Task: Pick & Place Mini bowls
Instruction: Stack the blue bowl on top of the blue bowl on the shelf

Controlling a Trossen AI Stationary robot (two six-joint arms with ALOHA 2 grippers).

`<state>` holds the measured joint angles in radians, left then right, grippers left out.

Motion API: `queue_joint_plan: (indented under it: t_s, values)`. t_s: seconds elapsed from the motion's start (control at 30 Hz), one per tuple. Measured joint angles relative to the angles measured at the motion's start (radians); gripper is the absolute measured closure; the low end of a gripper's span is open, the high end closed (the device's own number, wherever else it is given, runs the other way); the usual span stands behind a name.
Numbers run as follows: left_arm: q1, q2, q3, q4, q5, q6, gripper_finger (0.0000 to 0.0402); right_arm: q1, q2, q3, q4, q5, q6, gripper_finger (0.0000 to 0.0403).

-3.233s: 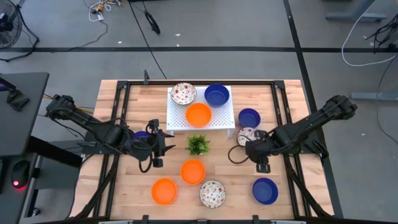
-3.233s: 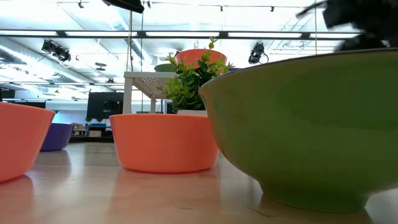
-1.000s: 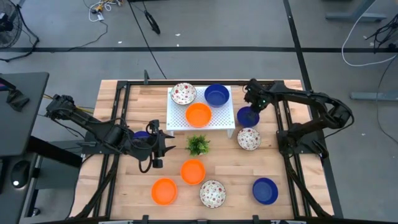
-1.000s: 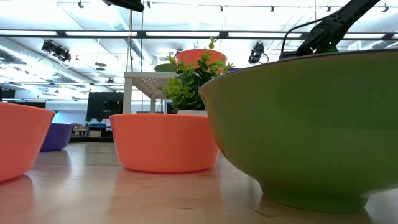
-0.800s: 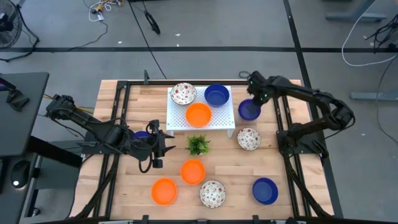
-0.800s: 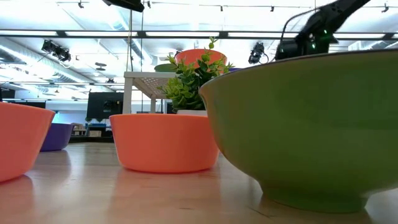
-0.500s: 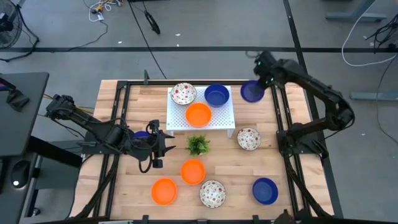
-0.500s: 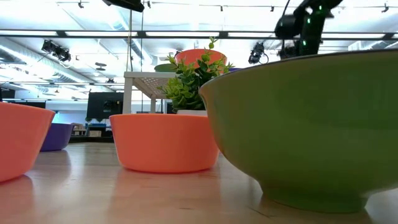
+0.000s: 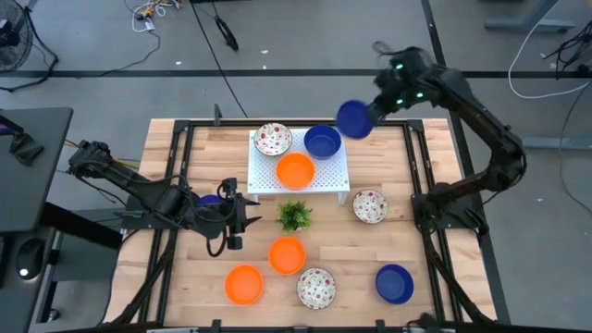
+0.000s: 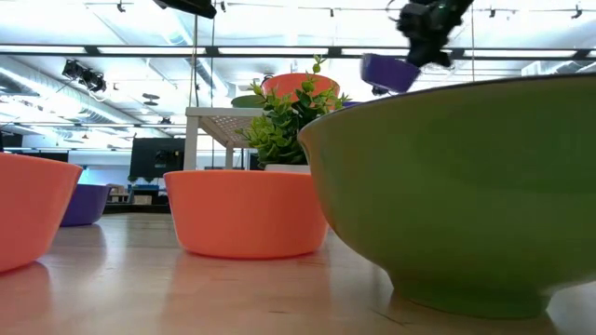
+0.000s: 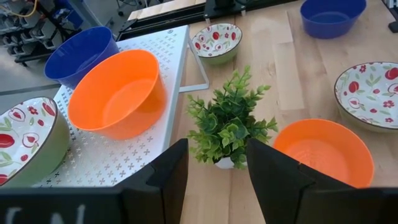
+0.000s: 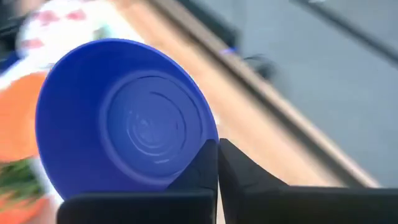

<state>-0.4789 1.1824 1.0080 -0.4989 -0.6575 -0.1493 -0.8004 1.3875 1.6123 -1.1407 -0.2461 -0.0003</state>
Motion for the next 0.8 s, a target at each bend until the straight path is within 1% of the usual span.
queue_joint_plan:
  t_s: [0.1,0.17,0.33,0.47,0.6,0.8]
  values:
    - [0.0,0.0,0.0,0.0,0.0,0.001,0.0234,0.06,0.05,0.001,0.056,-0.093,0.023,0.0403]
    - [0.0,0.0,0.0,0.0,-0.001,0.002,0.0234,0.09,0.095,0.028,0.058,-0.11,0.038,0.0403]
    - [0.011,0.0,0.0,0.0,-0.001,0.004,0.0234,0.15,0.222,0.155,0.017,-0.101,0.045,0.0403]
    - [0.023,0.0,0.0,0.0,-0.001,0.004,0.0234,0.159,0.307,0.244,-0.039,-0.044,0.049,0.0403]
    - [0.024,0.0,0.0,-0.001,0.006,0.003,0.0234,0.149,0.353,0.257,-0.071,-0.036,0.05,0.0403]
    - [0.024,0.0,0.0,0.0,0.027,-0.002,0.0234,0.135,0.384,0.258,-0.088,-0.017,0.05,0.0403]
